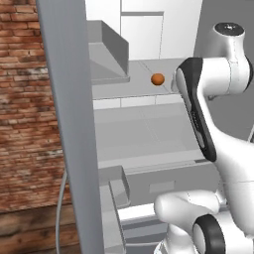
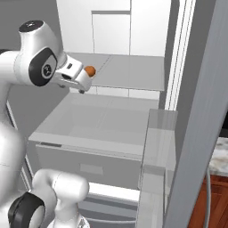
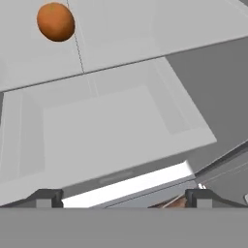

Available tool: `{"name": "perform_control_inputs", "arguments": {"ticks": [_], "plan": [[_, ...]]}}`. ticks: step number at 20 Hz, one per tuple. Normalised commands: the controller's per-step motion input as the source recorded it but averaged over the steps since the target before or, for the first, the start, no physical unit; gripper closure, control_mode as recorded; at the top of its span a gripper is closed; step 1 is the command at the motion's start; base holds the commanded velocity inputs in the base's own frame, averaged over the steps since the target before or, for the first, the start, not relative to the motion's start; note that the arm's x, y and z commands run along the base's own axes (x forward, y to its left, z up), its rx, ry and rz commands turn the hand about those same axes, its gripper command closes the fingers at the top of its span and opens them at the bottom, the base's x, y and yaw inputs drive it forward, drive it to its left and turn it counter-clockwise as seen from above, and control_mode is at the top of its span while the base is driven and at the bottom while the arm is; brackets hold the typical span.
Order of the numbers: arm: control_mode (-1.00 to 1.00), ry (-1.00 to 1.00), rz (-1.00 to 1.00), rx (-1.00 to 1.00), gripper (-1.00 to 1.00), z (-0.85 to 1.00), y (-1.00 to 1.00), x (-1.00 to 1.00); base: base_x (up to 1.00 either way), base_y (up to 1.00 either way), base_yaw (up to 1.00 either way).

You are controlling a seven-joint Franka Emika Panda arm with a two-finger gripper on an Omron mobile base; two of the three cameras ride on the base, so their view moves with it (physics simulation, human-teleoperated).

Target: Pick the tangerine and apple from the fridge and place them inside the tupperware on the counter.

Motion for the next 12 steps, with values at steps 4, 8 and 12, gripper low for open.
{"name": "perform_control_inputs", "arguments": {"ticks": [4, 8, 12], "plan": [[-1.0, 0.03, 0.0, 0.0, -1.0, 0.0, 0.21, 0.49, 0.0, 0.0, 0.0], [-1.0, -0.03, 0.0, -0.01, -1.0, 0.0, 0.26, 0.4, 0.0, 0.0, 0.0], [-1.0, -0.01, 0.0, 0.0, -1.0, -0.02, 0.2, 0.33, 0.0, 0.0, 0.0]]}}
